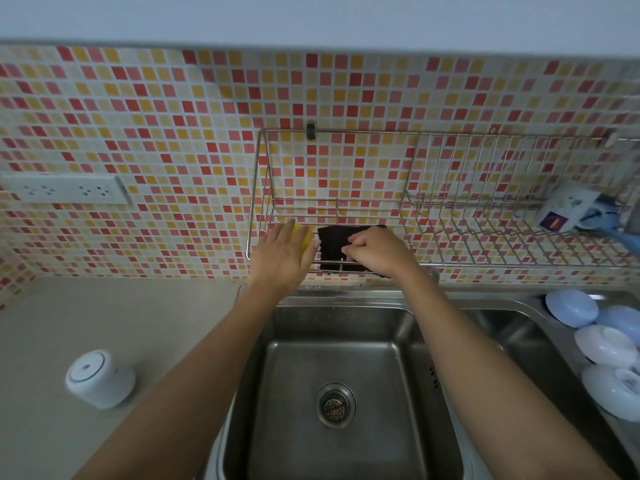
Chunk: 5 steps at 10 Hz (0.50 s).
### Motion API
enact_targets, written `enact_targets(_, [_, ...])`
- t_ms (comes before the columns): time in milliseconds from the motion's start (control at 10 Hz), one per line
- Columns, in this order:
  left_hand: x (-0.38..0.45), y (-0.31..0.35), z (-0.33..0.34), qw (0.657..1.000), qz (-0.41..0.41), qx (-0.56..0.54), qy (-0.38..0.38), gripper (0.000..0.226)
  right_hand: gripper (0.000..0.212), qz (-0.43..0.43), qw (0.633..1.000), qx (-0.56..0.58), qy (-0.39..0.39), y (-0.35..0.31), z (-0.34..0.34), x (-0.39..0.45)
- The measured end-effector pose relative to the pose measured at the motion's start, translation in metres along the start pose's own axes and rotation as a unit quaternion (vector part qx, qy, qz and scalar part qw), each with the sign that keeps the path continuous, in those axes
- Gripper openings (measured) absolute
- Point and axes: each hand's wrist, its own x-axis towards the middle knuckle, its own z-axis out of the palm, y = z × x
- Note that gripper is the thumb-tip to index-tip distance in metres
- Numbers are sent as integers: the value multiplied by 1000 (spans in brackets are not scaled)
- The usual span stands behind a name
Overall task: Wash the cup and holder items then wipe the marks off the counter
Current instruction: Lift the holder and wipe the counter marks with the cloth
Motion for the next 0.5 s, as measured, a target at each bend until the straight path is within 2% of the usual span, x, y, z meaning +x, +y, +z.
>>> enact_targets(100, [-16,-3,-3,1000,8,12,-24,65,46,-20,988,-113,107,-6,7,-15])
enact_targets(200, [-34,-7,-4,999,12,17,-40,71,58,0,965,-174,199,-11,25,-33])
enact_targets(300, [-57,-15,-6,996,32,43,-67,73,60,14,959,-178,219,-20,41,-48])
enact_targets(400, [-74,-20,-23,993,30,16,-113,75,51,32,975,-159,152,-32,44,-67])
enact_targets(500, [-93,-27,-43,990,9,-9,-143,75,55,8,986,-143,88,-53,43,-92])
